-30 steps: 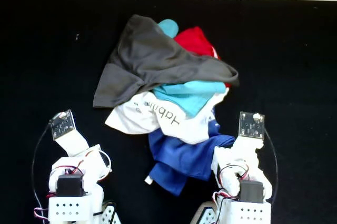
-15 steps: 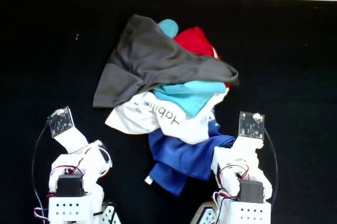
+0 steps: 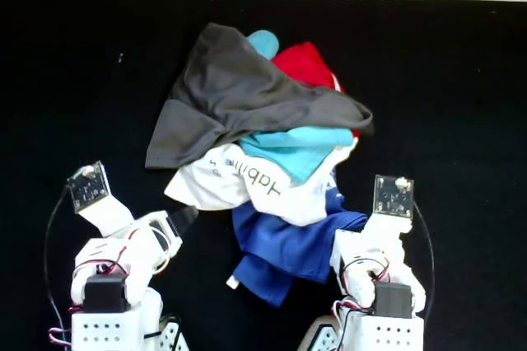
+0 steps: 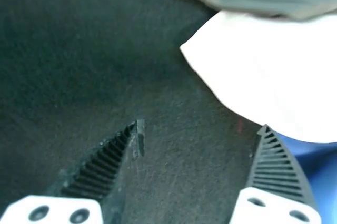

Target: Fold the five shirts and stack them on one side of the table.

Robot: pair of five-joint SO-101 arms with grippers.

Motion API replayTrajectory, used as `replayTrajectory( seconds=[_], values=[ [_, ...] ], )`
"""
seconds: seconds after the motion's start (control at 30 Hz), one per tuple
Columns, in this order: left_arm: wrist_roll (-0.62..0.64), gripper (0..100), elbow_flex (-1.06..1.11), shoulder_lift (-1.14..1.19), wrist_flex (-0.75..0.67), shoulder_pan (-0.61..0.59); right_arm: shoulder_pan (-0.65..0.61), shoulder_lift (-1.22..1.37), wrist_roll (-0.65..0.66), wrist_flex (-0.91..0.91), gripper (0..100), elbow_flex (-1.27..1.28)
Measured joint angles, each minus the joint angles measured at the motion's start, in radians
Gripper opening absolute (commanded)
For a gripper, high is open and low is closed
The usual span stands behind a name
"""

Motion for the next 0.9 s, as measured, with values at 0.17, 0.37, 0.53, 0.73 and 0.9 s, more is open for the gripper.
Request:
replayTrajectory(
  seconds=[0.17,0.37,0.53,0.73,0.9],
  values=[
    [0.002,27,-0.048,0.000,-0.031,0.000,0.000,0.000,0.000,0.000,3.3,0.000],
    [0.002,25,-0.061,0.000,-0.127,0.037,0.000,0.000,0.000,0.000,3.3,0.000],
    [0.002,26,-0.061,0.000,-0.133,0.140,0.000,0.000,0.000,0.000,3.3,0.000],
    [0.002,26,-0.068,0.000,-0.138,0.204,0.000,0.000,0.000,0.000,3.3,0.000],
    [0.002,26,-0.104,0.000,-0.138,0.207,0.000,0.000,0.000,0.000,3.3,0.000]
  ],
)
